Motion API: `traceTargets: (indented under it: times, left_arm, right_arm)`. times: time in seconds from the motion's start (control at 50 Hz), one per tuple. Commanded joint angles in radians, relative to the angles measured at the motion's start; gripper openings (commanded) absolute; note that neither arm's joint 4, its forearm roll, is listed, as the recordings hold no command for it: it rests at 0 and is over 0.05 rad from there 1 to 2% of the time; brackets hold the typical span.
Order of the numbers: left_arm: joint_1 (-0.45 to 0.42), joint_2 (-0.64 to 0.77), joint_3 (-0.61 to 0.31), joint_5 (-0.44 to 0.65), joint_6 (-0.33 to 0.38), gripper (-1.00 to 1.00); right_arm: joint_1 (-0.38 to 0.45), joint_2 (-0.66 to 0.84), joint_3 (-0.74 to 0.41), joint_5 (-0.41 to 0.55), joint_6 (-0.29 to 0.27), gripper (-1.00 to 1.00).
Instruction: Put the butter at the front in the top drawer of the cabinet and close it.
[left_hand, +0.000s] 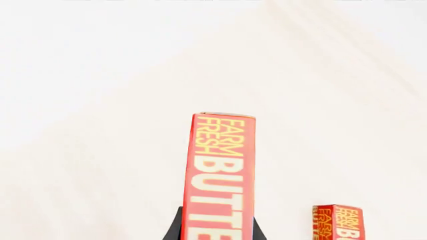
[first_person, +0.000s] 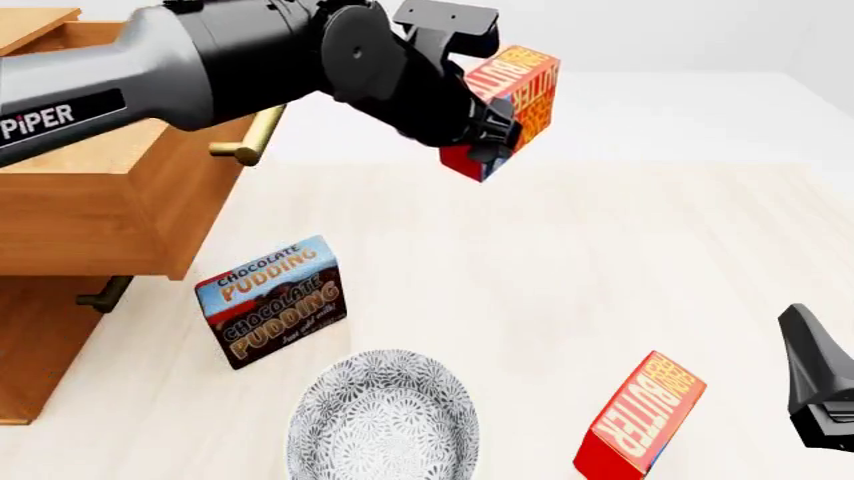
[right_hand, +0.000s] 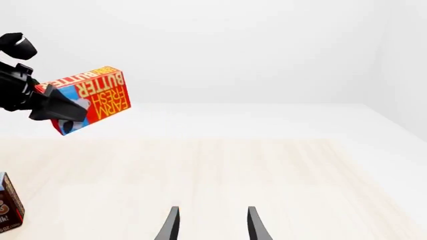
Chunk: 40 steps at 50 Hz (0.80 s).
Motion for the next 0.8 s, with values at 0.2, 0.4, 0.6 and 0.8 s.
traceTargets:
  times: [0.2, 0.4, 0.6, 0.8]
  left_arm:
    - [0.093, -0.126, 0.015, 0.069, 0.056, -1.0]
    - [0.153, -0.183, 0.001, 0.124, 0.076, -1.0]
    - [0.204, -0.227, -0.004, 0.172, 0.089, -1.0]
    - [0.232, -0.27, 0.021, 0.189, 0.09, -1.0]
  right_arm:
    - [0.0, 0.0, 0.001, -0.001, 0.001, 1.0]
    - [0.0, 0.0, 0.001, -0.001, 0.001, 1.0]
    - [0.0, 0.0, 0.001, -0.001, 0.001, 1.0]
    - [0.0, 0.0, 0.001, -0.001, 0.001, 1.0]
